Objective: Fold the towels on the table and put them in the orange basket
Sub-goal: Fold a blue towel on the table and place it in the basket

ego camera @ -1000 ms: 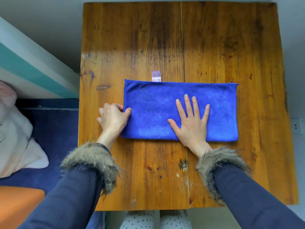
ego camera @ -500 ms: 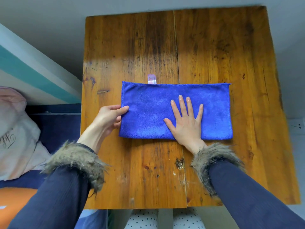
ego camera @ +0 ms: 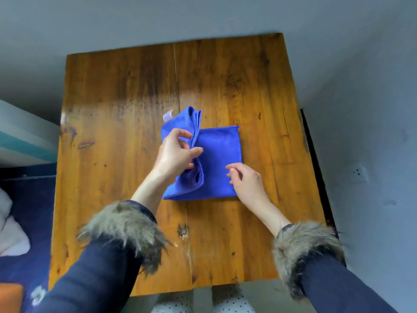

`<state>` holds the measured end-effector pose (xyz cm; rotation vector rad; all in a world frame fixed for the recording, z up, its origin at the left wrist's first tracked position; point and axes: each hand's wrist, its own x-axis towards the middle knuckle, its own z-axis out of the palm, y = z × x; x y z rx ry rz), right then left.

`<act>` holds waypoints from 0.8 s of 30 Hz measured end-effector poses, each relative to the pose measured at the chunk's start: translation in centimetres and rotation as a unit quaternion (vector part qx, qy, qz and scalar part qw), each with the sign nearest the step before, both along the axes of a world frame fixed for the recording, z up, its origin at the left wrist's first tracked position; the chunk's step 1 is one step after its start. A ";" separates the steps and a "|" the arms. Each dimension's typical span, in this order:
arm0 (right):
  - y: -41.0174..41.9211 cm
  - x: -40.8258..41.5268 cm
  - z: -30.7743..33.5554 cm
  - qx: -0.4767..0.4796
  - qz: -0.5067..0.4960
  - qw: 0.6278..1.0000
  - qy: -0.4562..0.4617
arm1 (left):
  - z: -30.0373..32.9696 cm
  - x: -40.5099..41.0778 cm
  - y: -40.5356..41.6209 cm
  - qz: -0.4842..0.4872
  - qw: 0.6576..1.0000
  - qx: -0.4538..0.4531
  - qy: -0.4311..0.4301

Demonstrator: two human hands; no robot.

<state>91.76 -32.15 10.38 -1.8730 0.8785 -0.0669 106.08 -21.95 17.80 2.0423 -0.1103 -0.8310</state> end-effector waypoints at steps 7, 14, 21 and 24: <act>-1.9 -1.4 -1.3 0.119 -0.071 0.990 -0.003 | -4.4 -3.7 -3.8 -0.016 0.994 0.086 -0.066; -2.5 -1.9 -1.7 0.158 -0.098 0.983 -0.006 | -5.0 -5.4 -5.8 -0.036 0.985 0.074 -0.149; -3.3 -1.8 -1.6 0.183 -0.080 0.980 0.003 | -7.3 -7.3 -7.0 -0.088 0.978 0.100 -0.159; -3.5 -1.6 -1.5 0.197 -0.081 0.977 0.009 | -7.8 -7.5 -6.4 -0.088 0.985 0.053 -0.135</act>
